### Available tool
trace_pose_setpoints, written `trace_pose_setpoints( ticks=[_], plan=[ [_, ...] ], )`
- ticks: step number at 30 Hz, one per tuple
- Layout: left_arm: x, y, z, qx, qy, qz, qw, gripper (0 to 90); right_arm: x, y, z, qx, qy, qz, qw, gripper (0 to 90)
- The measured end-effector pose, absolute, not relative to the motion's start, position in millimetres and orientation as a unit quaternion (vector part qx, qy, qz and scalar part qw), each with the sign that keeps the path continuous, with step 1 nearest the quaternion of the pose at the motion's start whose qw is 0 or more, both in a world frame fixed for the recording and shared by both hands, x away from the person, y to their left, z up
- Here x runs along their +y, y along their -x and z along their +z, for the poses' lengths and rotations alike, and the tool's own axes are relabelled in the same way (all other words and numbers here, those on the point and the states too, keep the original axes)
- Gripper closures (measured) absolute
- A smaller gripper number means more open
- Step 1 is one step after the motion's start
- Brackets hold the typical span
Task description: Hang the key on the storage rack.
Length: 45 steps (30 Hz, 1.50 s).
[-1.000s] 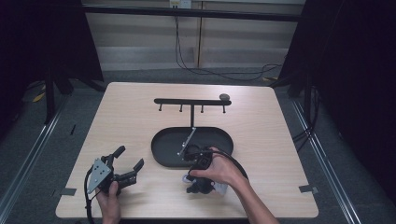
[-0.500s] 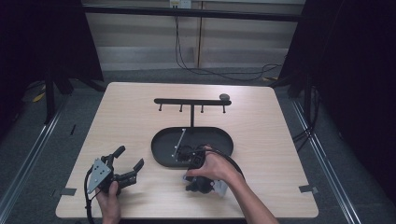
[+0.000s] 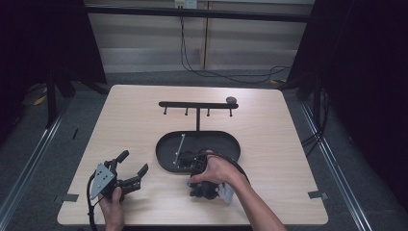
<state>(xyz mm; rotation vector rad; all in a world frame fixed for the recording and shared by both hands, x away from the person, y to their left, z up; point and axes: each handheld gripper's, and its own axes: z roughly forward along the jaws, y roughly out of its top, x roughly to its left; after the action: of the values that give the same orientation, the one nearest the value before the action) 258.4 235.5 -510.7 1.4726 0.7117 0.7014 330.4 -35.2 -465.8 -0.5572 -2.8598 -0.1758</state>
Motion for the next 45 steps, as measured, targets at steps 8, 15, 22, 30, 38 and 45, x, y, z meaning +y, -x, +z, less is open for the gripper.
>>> trace_pose_setpoints(
  ticks=[8,15,22,30,38,45],
  plan=[
    [236,-258,-511,0.311,-0.643,0.306,0.63,15.3,-32,-328,-469,-0.976,0.186,-0.052,0.105,85.1],
    [236,-258,-511,0.311,-0.643,0.306,0.63,15.3,-29,-327,-468,-0.978,0.176,-0.033,0.103,87.2],
    [236,-258,-511,0.311,-0.643,0.306,0.63,15.3,-31,-328,-453,-0.98,0.168,-0.041,0.097,87.3],
    [236,-258,-511,0.311,-0.643,0.306,0.63,15.3,-40,-326,-435,-0.981,0.165,-0.05,0.089,87.3],
    [236,-258,-511,0.311,-0.643,0.306,0.63,15.3,-49,-323,-412,-0.982,0.154,-0.065,0.094,87.2],
    [236,-258,-511,0.311,-0.643,0.306,0.63,15.3,-55,-318,-396,-0.984,0.141,-0.067,0.09,87.3]
  ],
)
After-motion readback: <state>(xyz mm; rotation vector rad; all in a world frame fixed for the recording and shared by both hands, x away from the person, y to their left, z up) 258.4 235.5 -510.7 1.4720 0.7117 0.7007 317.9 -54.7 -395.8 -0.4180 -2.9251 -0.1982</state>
